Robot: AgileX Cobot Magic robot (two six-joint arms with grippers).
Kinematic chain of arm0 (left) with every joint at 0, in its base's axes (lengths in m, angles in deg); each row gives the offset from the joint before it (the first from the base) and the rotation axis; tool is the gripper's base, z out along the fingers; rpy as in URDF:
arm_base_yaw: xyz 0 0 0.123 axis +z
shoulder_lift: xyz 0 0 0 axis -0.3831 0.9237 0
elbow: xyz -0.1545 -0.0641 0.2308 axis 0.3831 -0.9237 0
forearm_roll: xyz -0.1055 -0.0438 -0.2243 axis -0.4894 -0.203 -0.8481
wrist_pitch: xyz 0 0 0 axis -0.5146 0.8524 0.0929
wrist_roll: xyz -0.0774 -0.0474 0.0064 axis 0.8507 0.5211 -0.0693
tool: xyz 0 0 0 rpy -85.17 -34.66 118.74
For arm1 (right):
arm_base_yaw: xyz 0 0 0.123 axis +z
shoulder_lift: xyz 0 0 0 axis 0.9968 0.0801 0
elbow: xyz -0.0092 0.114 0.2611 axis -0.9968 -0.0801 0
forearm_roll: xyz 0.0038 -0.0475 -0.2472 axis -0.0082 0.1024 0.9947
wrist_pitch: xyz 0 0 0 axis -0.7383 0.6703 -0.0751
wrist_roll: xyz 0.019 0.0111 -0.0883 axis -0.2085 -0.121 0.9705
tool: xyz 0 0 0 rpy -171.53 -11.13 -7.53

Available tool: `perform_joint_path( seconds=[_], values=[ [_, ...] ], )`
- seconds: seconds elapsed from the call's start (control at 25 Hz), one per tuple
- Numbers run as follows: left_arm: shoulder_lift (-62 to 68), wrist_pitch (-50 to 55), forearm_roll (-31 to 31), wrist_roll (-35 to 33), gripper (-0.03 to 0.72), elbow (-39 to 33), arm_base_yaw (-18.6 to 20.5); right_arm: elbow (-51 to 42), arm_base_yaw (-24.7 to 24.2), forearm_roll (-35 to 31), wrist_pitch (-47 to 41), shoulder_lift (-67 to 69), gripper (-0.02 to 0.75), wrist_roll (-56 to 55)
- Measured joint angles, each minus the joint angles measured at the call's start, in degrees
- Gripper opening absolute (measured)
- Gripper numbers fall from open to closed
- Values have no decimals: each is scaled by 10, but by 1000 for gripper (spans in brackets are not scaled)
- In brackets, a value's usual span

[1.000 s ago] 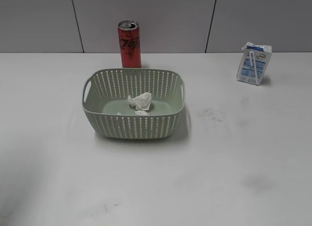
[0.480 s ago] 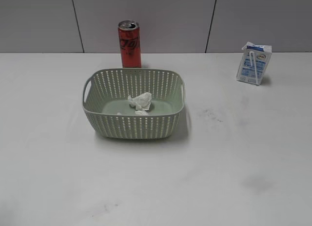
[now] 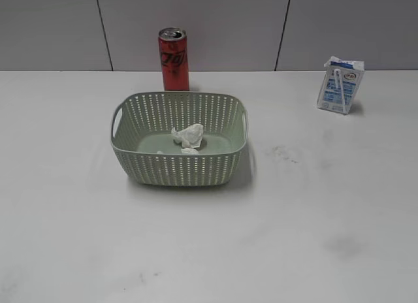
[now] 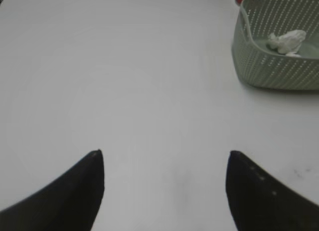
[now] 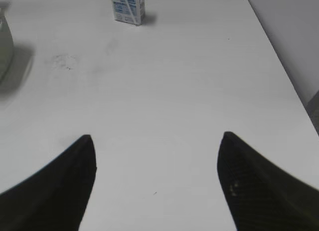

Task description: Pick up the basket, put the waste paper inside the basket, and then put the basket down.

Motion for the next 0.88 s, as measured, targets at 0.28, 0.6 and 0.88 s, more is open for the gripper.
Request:
perform_joint_path(
  seconds=[0.28,0.6,0.88],
  values=[
    [-69,-1,-1,0,574,-3,0,-1,23,1,0,0,571,0],
    [-69,2,-1,0,544,-4,0,-1,49,1,0,0,571,0],
    [-69,3,-1,0,521,-6,0,-1,52,4,0,0,571,0]
  ],
)
